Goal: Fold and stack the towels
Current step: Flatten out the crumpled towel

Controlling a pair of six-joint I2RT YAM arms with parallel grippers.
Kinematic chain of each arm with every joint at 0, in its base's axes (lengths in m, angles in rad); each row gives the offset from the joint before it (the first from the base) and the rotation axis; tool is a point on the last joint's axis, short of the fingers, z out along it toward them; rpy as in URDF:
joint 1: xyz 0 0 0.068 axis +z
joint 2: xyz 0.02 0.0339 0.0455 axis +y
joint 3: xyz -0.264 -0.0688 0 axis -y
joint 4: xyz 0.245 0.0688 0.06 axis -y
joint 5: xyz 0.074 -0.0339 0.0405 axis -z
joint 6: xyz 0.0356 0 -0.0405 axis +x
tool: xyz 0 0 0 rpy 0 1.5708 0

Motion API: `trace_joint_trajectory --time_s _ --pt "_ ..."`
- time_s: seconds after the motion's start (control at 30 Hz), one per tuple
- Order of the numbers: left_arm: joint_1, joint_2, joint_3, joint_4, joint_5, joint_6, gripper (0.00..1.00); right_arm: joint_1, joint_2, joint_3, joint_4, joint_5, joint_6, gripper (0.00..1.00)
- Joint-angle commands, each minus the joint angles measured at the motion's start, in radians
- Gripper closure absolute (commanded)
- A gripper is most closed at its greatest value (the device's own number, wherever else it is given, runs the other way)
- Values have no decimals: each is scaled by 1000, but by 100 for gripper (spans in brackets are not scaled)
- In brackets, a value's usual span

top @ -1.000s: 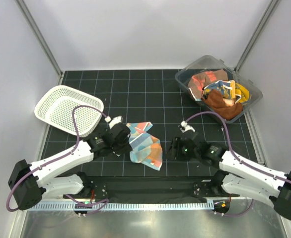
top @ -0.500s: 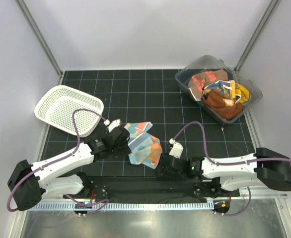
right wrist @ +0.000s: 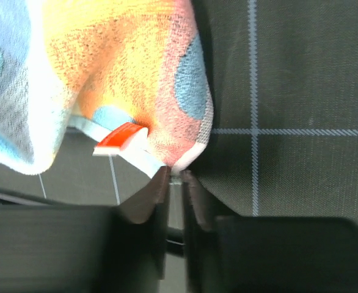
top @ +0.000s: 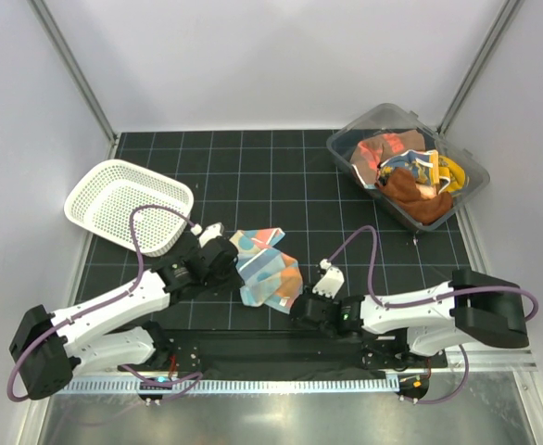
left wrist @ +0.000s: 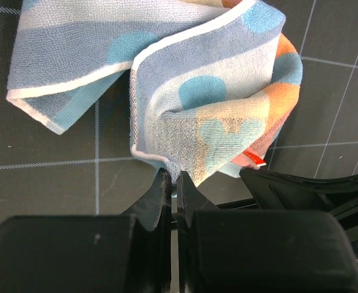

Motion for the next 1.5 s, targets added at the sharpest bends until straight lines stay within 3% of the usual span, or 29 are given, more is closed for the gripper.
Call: trace_joint_trajectory --time_s 0.0,0.07,0.2,0.37,0.57,0.8,1.0,1.17,1.27,1.33,1.43,1.47 --pt "3 -10 -1 29 -9 -8 100 7 11 18 -58 110 42 89" --pt "3 -7 -1 40 -4 -8 100 7 -17 13 -53 128 22 99" --pt "3 -16 22 55 29 16 100 7 -123 27 -56 150 -93 99" --pt "-14 -56 182 3 118 58 100 53 -334 117 -144 142 -292 99" --pt "-91 -142 298 -34 100 -48 100 195 -528 249 -302 202 -415 99" --pt "-108 -99 543 -104 45 -23 100 244 -480 571 -354 268 -642 99" --pt "-108 -42 807 -288 -139 20 100 243 -365 887 -597 423 -653 99" --pt "-108 -13 852 -348 -325 46 100 241 -394 917 -702 628 -645 99" --pt "-100 47 883 -353 -400 84 100 208 -410 904 -666 733 -725 99" --pt "-63 97 895 -333 -403 118 100 156 -408 868 -516 747 -900 99" --pt "12 136 877 -246 -357 156 100 33 -369 817 -337 632 -1038 99" --pt "36 142 861 -227 -307 161 100 -105 -344 814 -333 483 -1028 99"
